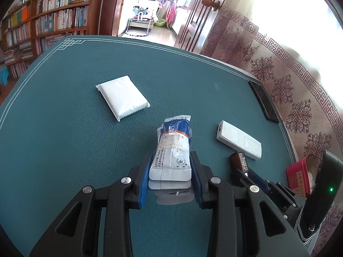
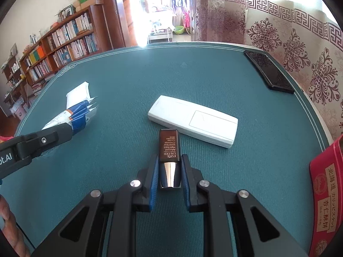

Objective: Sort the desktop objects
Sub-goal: 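Grasp the brown glass bottle with the right tool, then carry the brown bottle into the tin box and open the right tool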

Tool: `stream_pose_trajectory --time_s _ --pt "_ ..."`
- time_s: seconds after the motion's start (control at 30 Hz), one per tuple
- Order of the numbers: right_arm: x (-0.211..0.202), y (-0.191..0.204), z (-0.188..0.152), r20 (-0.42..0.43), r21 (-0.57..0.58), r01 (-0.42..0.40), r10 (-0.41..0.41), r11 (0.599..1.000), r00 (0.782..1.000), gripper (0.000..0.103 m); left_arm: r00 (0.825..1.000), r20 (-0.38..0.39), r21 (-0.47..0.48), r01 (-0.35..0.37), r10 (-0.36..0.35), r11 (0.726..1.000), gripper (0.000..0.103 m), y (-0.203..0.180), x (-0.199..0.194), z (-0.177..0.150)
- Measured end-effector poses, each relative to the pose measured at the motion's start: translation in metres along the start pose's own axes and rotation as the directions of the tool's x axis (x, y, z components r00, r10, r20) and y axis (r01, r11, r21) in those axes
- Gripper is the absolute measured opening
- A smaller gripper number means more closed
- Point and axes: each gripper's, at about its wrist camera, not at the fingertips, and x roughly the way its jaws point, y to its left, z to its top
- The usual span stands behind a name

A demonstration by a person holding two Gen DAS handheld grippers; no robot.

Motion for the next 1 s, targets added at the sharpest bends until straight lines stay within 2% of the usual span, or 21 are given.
stream_pose_trajectory --time_s 0.2,0.33,0.47,0.6,0.7,0.8,0.9,1.0 --pt "-0.037 -0.013 -0.016 0.047 0.024 -0.013 0.012 1.000 0.999 0.022 0.999 -0.012 0.036 0.037 -0.036 0.999 0.037 -0.017 -0.005 -0.005" --pt "-0.071 -0.032 -0.022 0.103 0.052 0.020 -0.025 0.998 0.994 0.022 0.999 -0.010 0.062 0.053 -0.052 0.997 0.037 -0.028 -0.010 -0.008" --pt "-0.106 -0.056 -0.026 0.172 0.087 0.103 -0.117 0.991 0.978 0.022 0.998 -0.010 0.088 0.067 -0.067 0.994 0.037 -0.040 -0.013 -0.011" --pt "-0.134 -0.086 -0.030 0.222 0.130 0.217 -0.242 0.967 0.945 0.022 0.997 -0.007 0.111 0.082 -0.082 0.990 0.037 -0.049 -0.017 -0.014" --pt "-0.144 -0.115 -0.033 0.214 0.190 0.287 -0.325 0.939 0.921 0.022 0.996 -0.005 0.127 0.093 -0.093 0.988 0.037 -0.057 -0.021 -0.016" --pt "-0.151 -0.141 -0.037 0.198 0.245 0.388 -0.437 0.889 0.877 0.022 0.995 -0.005 0.145 0.101 -0.101 0.984 0.037 -0.064 -0.024 -0.018" --pt "-0.154 -0.163 -0.045 0.152 0.300 0.389 -0.446 0.871 0.882 0.023 0.995 -0.006 0.168 0.102 -0.102 0.981 0.037 -0.073 -0.026 -0.022" --pt "-0.159 -0.168 -0.056 0.141 0.318 0.388 -0.447 0.865 0.883 0.023 0.994 -0.007 0.197 0.106 -0.107 0.975 0.037 -0.082 -0.028 -0.025"
